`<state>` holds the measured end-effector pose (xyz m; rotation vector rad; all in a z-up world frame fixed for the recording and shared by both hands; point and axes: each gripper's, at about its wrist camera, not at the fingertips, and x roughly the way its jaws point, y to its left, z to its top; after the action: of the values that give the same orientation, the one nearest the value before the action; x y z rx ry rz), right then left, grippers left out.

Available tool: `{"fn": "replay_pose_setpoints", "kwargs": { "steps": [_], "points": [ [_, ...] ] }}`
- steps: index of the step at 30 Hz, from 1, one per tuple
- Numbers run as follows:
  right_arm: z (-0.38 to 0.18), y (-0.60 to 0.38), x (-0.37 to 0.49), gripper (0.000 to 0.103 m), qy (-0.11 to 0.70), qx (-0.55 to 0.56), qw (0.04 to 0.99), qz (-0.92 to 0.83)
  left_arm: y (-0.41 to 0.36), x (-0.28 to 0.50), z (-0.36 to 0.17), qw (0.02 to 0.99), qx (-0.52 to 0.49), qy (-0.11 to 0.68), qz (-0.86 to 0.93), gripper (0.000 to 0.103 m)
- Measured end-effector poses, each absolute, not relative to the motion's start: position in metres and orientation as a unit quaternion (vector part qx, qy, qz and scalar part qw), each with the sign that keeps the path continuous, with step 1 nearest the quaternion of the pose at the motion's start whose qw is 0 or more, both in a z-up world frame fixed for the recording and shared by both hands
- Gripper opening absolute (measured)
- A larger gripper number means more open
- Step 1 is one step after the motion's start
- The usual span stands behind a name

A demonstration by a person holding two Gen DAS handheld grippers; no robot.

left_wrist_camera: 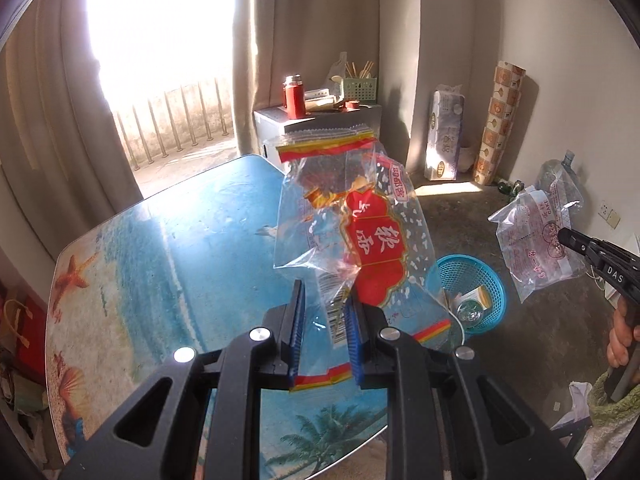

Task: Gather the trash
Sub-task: 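Carry the snack bag and cake bag with both grippers over the wastebasket, then open both grippers to drop the two bags into the wastebasket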

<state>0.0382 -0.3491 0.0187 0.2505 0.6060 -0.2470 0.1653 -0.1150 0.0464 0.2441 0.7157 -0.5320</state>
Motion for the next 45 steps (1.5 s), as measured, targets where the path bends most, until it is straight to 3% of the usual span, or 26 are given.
{"fn": "replay_pose_setpoints", "kwargs": {
  "steps": [13,24,40,45],
  "points": [
    [-0.019,-0.435,-0.004,0.0,0.327,0.14,0.906,-0.231,-0.27,0.158,0.009,0.838,0.139,0.375,-0.371,0.019],
    [-0.069,-0.481,0.018,0.0,0.38,0.146,0.879,-0.248,-0.405,0.186,-0.074,0.794,0.17,0.438,-0.386,0.019],
    [-0.158,-0.526,0.089,0.0,0.459,0.144,0.839,-0.252,-0.503,0.25,-0.185,0.772,0.255,0.479,-0.333,0.019],
    [-0.182,-0.538,0.107,0.005,0.479,0.155,0.826,-0.254,-0.512,0.259,-0.216,0.748,0.266,0.509,-0.333,0.028]
  ]
}}
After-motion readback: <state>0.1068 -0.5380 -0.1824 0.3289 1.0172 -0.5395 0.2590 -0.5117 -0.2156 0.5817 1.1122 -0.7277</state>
